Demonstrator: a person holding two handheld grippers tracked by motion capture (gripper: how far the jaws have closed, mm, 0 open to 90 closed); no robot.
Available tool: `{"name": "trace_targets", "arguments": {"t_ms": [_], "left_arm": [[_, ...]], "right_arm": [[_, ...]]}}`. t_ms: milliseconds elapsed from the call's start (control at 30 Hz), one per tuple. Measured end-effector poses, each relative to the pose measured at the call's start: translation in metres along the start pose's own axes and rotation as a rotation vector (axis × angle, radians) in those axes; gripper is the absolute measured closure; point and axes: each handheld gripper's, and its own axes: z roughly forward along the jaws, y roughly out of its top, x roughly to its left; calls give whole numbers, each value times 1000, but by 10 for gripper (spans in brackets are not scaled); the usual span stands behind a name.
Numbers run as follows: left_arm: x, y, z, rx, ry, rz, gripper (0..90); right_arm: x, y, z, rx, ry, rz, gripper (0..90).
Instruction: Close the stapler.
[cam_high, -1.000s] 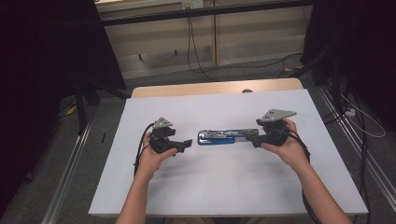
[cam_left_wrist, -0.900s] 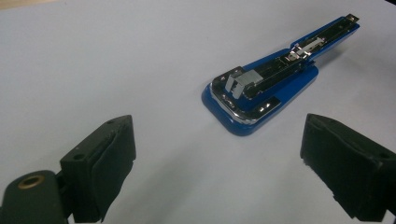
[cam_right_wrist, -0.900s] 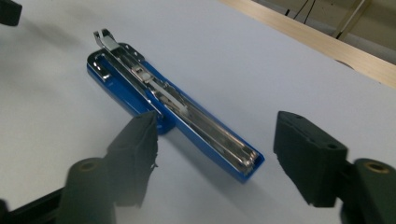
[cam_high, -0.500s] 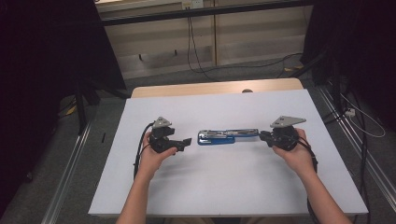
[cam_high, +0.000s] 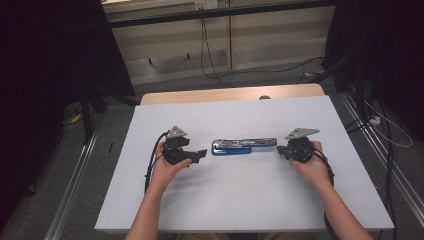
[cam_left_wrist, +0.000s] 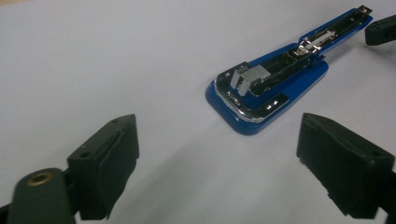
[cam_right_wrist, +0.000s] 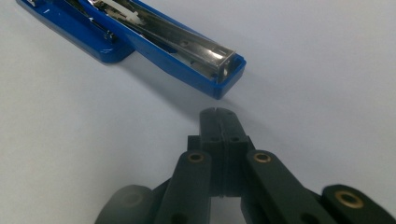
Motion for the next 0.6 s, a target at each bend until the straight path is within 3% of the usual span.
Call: {"name": "trace_targets", "arguments": {"t_ms": [100, 267, 367, 600], "left_arm": [[-3, 0, 7, -16, -14, -7, 342], [-10, 0, 13, -40, -26, 28, 698], [-12, -1, 19, -43, -51, 33, 852], [-18, -3, 31, -29, -73, 50, 900]], "right_arm": [[1, 1, 4, 10, 0, -2, 900], [1, 1, 6, 6, 2, 6, 900], [0, 2, 7, 2, 7, 9, 900], [0, 2, 9, -1, 7, 5, 900]]}}
